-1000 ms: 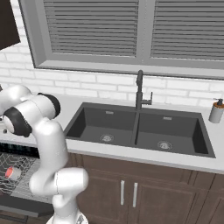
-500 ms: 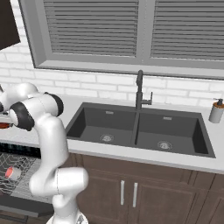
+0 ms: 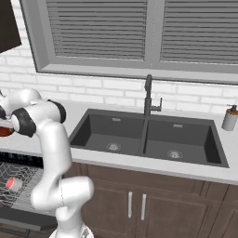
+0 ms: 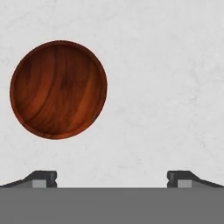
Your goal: Pick up the cup and bowl from the counter, place them in the dishwasher, and close the dishwasher door.
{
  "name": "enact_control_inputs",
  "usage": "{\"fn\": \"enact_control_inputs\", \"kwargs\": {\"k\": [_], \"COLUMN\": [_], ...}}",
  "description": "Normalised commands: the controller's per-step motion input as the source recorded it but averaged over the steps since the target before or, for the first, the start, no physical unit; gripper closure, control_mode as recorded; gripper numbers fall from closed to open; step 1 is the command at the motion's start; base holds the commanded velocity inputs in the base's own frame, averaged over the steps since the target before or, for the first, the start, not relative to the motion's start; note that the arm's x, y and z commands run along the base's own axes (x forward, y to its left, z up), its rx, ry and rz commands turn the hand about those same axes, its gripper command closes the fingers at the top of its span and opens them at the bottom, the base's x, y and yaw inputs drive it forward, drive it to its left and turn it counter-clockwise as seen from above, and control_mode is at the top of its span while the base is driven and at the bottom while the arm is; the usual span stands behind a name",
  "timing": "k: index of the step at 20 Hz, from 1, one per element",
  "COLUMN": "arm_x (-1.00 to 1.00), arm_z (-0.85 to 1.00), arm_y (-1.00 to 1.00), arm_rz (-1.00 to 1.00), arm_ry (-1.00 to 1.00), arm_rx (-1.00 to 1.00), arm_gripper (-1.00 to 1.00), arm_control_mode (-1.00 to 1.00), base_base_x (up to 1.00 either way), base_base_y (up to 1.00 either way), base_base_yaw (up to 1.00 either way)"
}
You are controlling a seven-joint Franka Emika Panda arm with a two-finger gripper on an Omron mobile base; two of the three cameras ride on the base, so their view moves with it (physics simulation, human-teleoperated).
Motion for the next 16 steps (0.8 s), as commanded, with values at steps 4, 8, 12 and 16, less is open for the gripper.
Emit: {"fn": "enact_control_inputs", "kwargs": {"k": [4, 8, 12, 16], "arm_x": [0.12, 0.06, 0.08, 0.19], "arm_z": [-0.07, -0.16, -0.31, -0.36], "arm_y": [0.19, 0.12, 0.08, 0.12], "arm_rz": [-0.08, -0.07, -0.06, -0.07], "arm_ry": [-0.02, 0.00, 0.00, 0.00], "arm_rx": [0.00, 0.00, 0.00, 0.00], "arm_gripper": [-1.00, -1.00, -1.00, -1.00], "arm_control_mode": [-1.00, -1.00, -1.00, -1.00], "base_base_x": [0.00, 0.00, 0.00, 0.00], "base_base_y": [0.00, 0.00, 0.00, 0.00], "base_base_yaw": [0.00, 0.00, 0.00, 0.00]}}
